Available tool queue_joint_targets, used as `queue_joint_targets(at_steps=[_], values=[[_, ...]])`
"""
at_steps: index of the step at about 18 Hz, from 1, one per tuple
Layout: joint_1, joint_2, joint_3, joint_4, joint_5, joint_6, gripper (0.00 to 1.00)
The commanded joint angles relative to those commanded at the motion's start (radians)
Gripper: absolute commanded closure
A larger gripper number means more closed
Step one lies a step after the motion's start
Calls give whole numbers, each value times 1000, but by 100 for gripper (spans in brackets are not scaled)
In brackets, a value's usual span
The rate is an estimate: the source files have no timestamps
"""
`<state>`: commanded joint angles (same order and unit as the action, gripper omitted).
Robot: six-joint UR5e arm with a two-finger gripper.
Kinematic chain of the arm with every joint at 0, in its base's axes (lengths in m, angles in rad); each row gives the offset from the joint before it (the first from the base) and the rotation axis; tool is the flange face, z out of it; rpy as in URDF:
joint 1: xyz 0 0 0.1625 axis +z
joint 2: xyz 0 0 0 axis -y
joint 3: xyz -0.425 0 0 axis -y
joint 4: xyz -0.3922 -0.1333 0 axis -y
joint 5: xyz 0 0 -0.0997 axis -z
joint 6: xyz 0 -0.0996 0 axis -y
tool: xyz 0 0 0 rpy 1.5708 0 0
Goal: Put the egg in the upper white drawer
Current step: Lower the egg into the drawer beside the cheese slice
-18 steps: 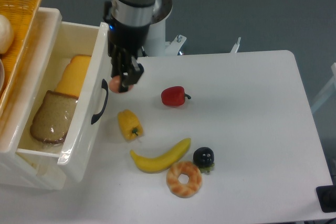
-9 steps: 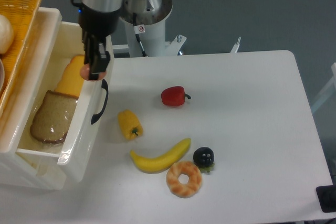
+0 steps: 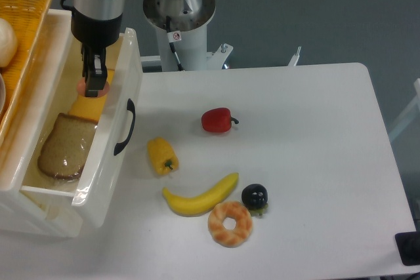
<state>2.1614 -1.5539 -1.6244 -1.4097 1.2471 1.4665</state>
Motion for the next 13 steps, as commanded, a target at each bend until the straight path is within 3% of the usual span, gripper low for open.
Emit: queue_joint_targets(at_steps=[13], values=[[-35,-6,-58,3,60,0,85]])
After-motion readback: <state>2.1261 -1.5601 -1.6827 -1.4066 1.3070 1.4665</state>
